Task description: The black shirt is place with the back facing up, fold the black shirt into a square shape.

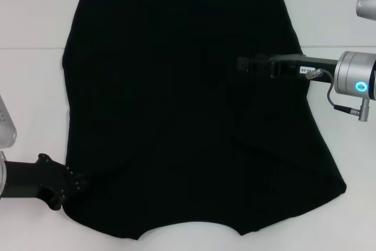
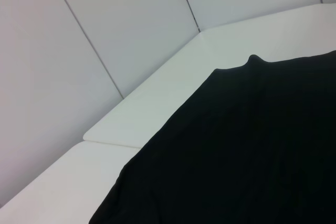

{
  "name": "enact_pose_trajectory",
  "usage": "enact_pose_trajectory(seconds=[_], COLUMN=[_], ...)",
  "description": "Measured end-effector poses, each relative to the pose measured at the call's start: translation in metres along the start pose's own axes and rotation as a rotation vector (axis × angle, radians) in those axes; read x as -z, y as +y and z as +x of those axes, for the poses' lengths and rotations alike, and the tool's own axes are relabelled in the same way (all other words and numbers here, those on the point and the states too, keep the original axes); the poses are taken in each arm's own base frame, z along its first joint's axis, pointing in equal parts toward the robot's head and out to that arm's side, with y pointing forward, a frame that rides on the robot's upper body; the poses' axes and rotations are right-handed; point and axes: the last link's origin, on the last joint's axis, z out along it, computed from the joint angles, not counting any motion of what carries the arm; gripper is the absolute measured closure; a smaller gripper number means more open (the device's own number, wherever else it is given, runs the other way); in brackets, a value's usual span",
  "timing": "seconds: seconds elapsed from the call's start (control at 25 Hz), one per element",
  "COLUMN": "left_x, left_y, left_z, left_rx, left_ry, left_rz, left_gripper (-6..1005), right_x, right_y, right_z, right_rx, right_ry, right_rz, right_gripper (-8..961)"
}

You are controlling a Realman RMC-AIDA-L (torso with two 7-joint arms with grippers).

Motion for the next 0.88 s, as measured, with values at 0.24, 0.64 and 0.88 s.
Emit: enact_pose_trajectory(seconds=[0.24,0.64,0.88], left_x=[0.003,0.016,0.019], left_y=[-0.001,0.005,0.011], left_z=[0.000,-0.017,-0.028], left_rx=[0.023,0.154,0.188], left_ry=[0.031,0.138,0.203], left_rz=[0.010,0.025,0.027], left_gripper=[828,933,933], right_x=[0.003,0.034,0.074], right_y=[-0.003,-0.027,-0.042], right_z=[0.002,0.018,0.021], right_rx=[0.004,-0.084,-0.223], right_ry=[0.011,0.007,0.068], right_rz=[0.007,0.059,0.027], right_gripper=[328,328,328])
